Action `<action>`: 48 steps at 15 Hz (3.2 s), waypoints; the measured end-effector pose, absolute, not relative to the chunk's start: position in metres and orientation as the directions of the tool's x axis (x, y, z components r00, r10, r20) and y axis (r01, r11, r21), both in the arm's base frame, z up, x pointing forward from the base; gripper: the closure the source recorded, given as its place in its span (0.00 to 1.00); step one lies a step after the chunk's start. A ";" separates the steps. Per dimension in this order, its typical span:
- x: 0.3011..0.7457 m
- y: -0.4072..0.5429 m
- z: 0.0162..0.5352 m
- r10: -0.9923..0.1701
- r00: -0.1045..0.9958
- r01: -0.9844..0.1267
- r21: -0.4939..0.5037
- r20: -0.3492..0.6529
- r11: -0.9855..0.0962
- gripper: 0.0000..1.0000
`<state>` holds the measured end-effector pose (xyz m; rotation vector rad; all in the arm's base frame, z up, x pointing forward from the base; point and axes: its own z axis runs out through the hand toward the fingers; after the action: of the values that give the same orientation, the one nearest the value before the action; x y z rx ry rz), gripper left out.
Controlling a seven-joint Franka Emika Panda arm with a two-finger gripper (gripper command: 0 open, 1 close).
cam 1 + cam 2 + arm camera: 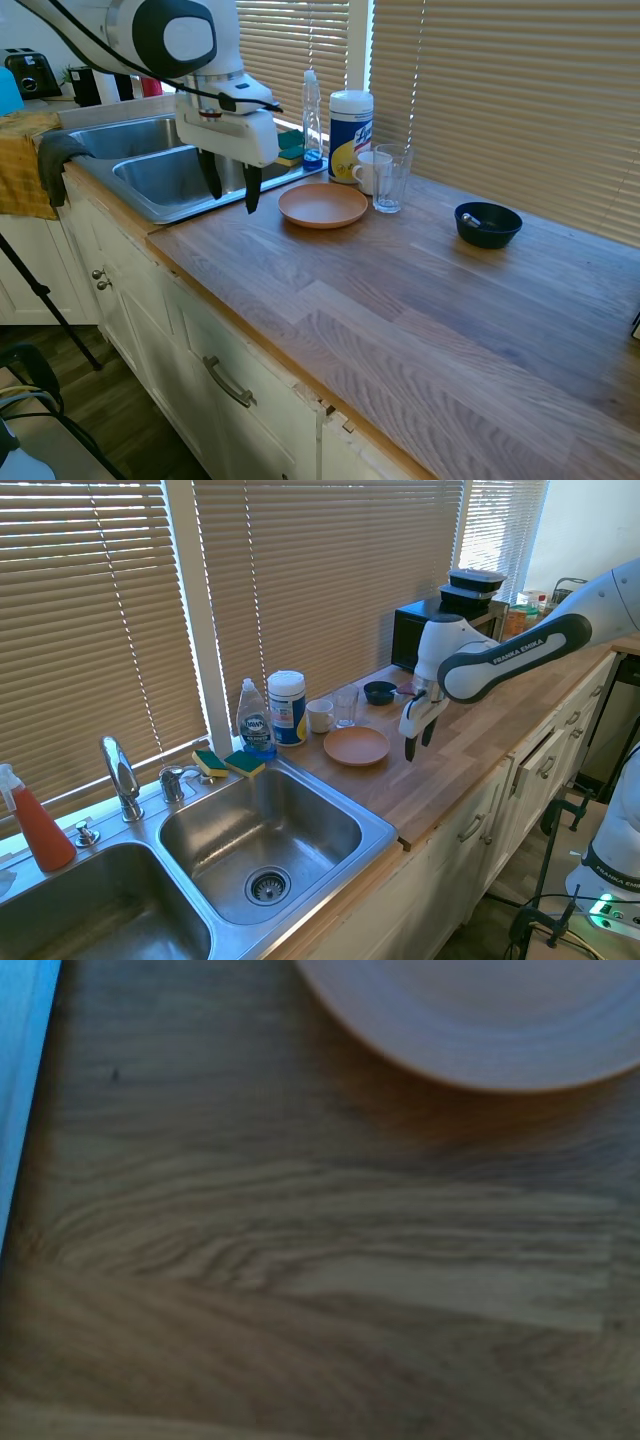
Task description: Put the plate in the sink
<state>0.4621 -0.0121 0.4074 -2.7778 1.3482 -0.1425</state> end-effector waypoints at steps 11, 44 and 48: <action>0.588 -0.130 0.383 -0.848 0.529 -0.835 -0.209 -0.045 -0.509 0.00; 0.624 -0.183 0.305 -0.733 0.633 -0.765 -0.349 -0.250 -0.542 1.00; 0.620 -0.179 0.301 -0.691 0.663 -0.742 -0.373 -0.286 -0.557 1.00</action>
<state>0.6204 -0.1789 0.3014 -2.4148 1.1155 0.1462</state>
